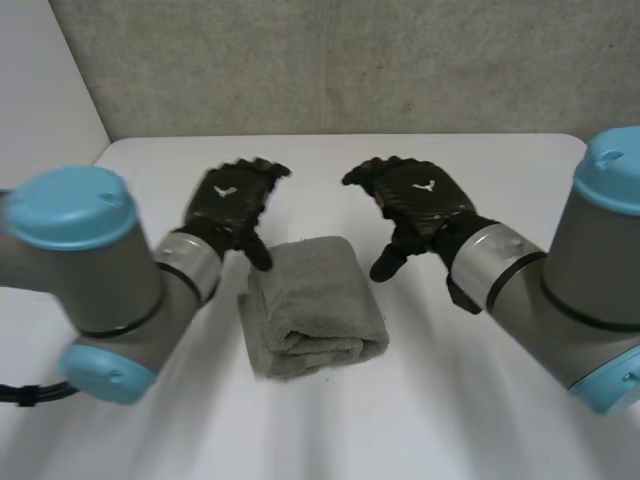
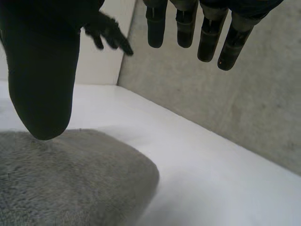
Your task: Fold the towel.
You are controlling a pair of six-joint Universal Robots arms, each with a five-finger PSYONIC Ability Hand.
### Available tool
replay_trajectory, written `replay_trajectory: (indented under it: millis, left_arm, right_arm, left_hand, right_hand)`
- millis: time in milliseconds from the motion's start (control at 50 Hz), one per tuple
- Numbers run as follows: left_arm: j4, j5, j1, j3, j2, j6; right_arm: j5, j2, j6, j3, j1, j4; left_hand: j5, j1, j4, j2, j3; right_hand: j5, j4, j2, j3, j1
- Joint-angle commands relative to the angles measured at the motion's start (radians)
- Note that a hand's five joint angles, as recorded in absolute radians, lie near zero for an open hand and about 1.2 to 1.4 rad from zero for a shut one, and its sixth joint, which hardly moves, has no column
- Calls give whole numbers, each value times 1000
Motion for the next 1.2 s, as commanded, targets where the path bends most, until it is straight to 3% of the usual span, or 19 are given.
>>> replay_trajectory:
  millis: [20, 200, 360, 480, 640, 800, 840, 960, 1040, 1080, 1200]
  left_arm:
    - [-7, 3, -41, 55, -146, -24]
    - [-70, -10, -21, -9, -181, -15]
    - [-98, -41, 42, -86, -148, 36]
    - [-95, -44, 37, -123, -137, 103]
    - [-95, -46, -4, -114, -72, 113]
    - [-112, -46, -2, -20, 112, 108]
    - [-141, -53, 40, 7, 200, 108]
    - [-254, -53, 183, 55, 351, 80]
    - [-310, -44, 215, 72, 394, 16]
    - [-343, -12, 228, 73, 427, -59]
    - [-349, 63, 232, 53, 440, -130]
  right_arm:
    - [-82, 153, 27, -63, -37, 45]
    - [-93, 368, 8, -224, -5, 114]
    - [-81, 463, -107, -295, 43, 146]
    - [-56, 474, -175, -310, 55, 150]
    - [-18, 357, -210, -340, 55, 151]
    - [51, 122, -197, -372, 40, 142]
    - [129, 38, -194, -363, 3, 140]
    - [247, -61, -184, -326, -95, 148]
    - [270, -97, -184, -298, -106, 154]
    - [281, -137, -184, -268, -107, 172]
    - [278, -160, -183, -232, -109, 196]
  left_hand:
    - [40, 39, 38, 37, 39]
    - [46, 45, 44, 43, 45]
    - [43, 42, 41, 40, 42]
    - [37, 36, 35, 34, 36]
    - [31, 30, 29, 29, 30]
    - [31, 30, 29, 29, 30]
    - [31, 30, 29, 29, 30]
    - [22, 22, 20, 20, 21]
    - [14, 13, 11, 11, 12]
    - [14, 13, 11, 11, 12]
    - [14, 13, 11, 11, 12]
  right_hand:
    - [-60, -52, -52, -34, -28]
    - [-60, -52, -52, -34, -28]
    - [-60, -52, -52, -34, -28]
    - [-60, -52, -52, -34, -28]
    - [-60, -52, -52, -34, -28]
    - [-60, -52, -52, -34, -28]
    - [-60, -52, -52, -34, -28]
    - [-60, -52, -52, -34, -28]
    - [-60, -52, -52, -34, -28]
    - [-60, -52, -52, -34, -28]
    - [-60, -52, -52, -34, -28]
